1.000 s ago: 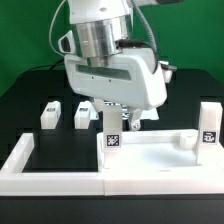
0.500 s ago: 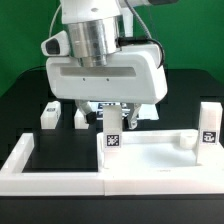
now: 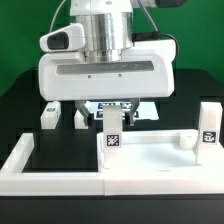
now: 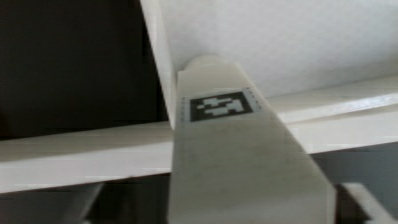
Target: Assemble desk
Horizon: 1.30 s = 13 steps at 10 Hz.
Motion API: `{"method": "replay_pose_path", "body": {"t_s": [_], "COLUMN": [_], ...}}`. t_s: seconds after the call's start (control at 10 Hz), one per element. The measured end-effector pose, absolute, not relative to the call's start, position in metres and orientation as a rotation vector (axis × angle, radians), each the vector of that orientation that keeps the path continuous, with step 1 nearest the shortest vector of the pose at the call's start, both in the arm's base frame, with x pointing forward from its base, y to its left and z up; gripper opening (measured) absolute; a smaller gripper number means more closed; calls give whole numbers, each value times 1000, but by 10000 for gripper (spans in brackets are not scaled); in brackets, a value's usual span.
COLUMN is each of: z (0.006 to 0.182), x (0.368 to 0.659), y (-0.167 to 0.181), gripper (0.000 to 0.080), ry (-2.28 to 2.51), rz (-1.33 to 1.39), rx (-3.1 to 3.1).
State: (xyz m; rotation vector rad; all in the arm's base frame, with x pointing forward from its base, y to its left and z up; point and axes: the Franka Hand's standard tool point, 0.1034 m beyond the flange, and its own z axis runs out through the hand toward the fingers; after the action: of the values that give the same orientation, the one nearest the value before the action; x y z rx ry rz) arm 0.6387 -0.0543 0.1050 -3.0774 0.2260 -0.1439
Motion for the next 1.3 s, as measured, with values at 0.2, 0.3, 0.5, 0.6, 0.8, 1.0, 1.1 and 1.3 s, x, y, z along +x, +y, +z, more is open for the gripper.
{"method": "replay_pose_path", "body": {"t_s": [0.2,0.3,0.5,0.6,0.8,1.0,1.1,1.3], "z": [105,105,105,105,104,104,103,103], "x": [639,639,639,638,635,632,632,632], "y": [-54,-55,-57,-57,-55,-54,-54,-54], "gripper": [286,286,286,286,286,290,290,313], "ry": [437,551,804,1108,1614,2035,2106,2140], "rz": [-138,-135,-127,-107,-55,25,39,41], "rx": [-3047,-3026,-2963,-2859,-2572,-2139,-2065,-2032]}}
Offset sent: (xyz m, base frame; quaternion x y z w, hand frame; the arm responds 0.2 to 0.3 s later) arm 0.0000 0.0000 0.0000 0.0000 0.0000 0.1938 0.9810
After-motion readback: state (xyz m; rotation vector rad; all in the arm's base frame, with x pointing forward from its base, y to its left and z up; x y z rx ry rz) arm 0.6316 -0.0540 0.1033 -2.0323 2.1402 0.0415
